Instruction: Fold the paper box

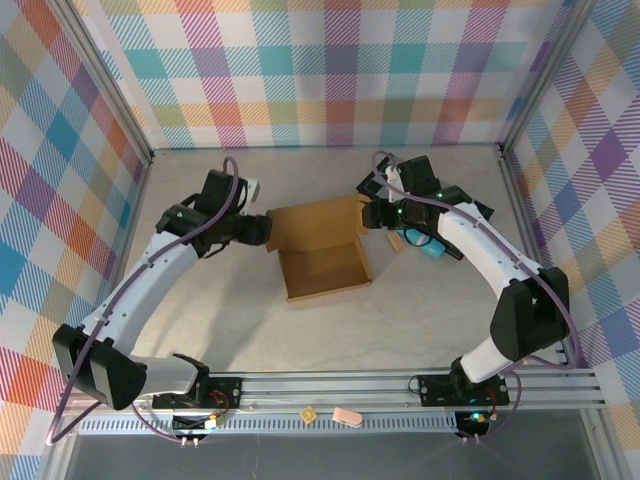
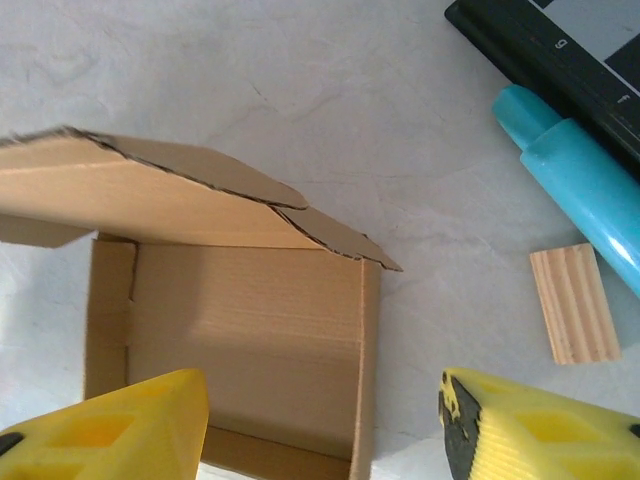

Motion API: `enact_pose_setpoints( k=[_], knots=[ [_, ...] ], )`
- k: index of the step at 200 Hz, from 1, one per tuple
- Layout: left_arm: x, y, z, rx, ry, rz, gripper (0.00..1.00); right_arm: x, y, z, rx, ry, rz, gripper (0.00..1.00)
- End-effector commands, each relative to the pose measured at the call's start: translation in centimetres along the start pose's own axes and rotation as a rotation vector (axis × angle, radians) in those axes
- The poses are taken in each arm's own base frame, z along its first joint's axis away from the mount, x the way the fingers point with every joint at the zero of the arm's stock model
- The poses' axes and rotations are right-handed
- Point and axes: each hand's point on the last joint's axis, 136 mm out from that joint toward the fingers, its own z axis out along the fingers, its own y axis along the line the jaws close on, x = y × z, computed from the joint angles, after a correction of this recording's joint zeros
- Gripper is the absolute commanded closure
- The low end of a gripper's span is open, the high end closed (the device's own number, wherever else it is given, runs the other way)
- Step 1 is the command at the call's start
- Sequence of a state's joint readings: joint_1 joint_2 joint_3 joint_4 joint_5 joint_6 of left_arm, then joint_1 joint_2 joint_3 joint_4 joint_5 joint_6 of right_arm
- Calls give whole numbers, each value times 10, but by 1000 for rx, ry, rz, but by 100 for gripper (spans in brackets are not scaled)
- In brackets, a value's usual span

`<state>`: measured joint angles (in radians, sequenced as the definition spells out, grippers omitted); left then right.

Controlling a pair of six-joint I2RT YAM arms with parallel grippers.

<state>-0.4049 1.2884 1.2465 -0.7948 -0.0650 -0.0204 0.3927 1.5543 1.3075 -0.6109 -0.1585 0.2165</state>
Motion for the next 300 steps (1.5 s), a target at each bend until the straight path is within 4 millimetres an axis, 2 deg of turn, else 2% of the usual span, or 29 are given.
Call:
enact_pose_setpoints(
  k=[1,23,38,59,83,111,144,167,197,242,279,300],
  knots=[
    [-9,-5,3,91,-83,-87,28,-9,-1,13,-7,-24,-135,38],
    [-6,-12,20,125,-44,-54,30,-13,-3,21,-1,-15,-174,38],
    [-3,-9,32,101,-6,-43,32,-18,0,26,-18,-8,-188,38],
    [-6,0,38,50,-43,-27,34,-21,0,37,-32,7,-195,40],
    [-7,-4,45,72,-75,-13,36,-22,1,44,-42,17,-195,43],
    [-3,-12,59,115,-56,-13,47,-23,4,46,-57,18,-195,48],
    [-12,-21,63,122,-82,0,57,-23,5,46,-67,22,-187,57],
    [-13,-27,69,122,-65,5,67,-26,8,44,-70,18,-181,68],
    [-10,-30,77,107,-45,-30,82,-23,11,47,-71,25,-174,73],
    [-14,-30,82,80,-62,-90,87,-20,17,46,-46,20,-152,84],
    [-26,-26,81,54,-118,-255,100,-24,20,43,3,-14,-54,95],
    [-35,-28,83,50,-147,-335,100,-27,22,40,48,-58,27,100]
  ],
)
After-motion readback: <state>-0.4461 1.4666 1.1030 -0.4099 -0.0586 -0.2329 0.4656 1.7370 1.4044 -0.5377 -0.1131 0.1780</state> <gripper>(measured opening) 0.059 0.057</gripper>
